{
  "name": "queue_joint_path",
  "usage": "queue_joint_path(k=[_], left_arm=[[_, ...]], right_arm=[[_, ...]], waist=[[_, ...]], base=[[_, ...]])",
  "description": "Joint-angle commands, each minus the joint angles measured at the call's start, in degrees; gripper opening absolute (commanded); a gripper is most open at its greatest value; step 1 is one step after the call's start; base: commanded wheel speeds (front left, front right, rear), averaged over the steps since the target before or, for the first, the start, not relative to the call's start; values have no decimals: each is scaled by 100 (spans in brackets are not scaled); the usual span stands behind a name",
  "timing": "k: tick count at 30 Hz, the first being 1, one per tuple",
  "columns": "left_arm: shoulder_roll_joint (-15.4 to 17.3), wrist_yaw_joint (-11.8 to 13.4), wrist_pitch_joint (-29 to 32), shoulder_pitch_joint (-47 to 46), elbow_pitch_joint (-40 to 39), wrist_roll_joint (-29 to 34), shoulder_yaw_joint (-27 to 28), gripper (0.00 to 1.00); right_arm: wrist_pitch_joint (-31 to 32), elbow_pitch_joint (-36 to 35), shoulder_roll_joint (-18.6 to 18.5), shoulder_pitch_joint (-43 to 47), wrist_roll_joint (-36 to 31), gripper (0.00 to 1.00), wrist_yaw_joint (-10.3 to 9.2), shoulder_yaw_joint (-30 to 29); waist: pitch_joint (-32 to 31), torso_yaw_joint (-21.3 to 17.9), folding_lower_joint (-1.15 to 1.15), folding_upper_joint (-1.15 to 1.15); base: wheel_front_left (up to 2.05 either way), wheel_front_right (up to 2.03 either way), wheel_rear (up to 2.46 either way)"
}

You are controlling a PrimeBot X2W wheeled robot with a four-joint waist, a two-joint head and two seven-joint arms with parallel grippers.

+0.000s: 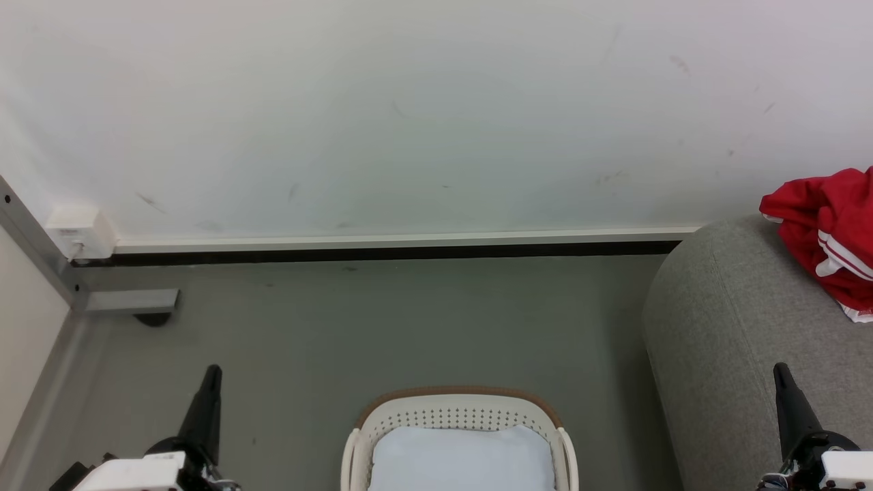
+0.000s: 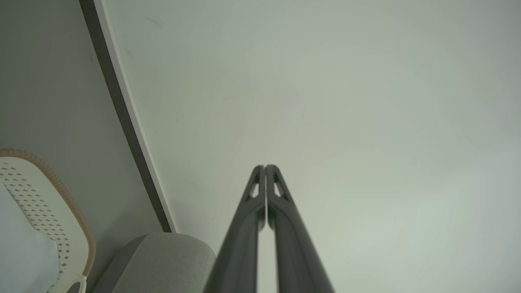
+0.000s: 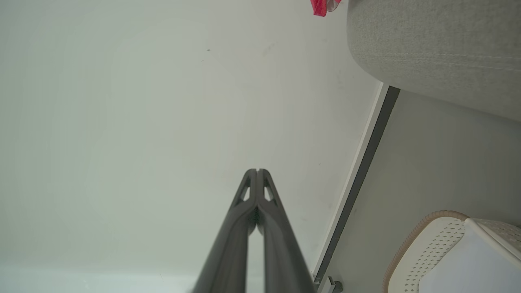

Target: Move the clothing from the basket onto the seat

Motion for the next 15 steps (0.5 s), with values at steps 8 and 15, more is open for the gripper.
queue_joint_path(k=[8,15], left_arm=[[9,-6,19,-47,-21,-83,8,0],[9,-6,18,-47,-21,-83,8,0]], right_arm=[[16,-33,-42,-72,9,0,-12,-22],[16,-33,-42,-72,9,0,-12,-22]], waist=[[0,0,0,0],[0,0,0,0]], base=[[0,0,0],[0,0,0]])
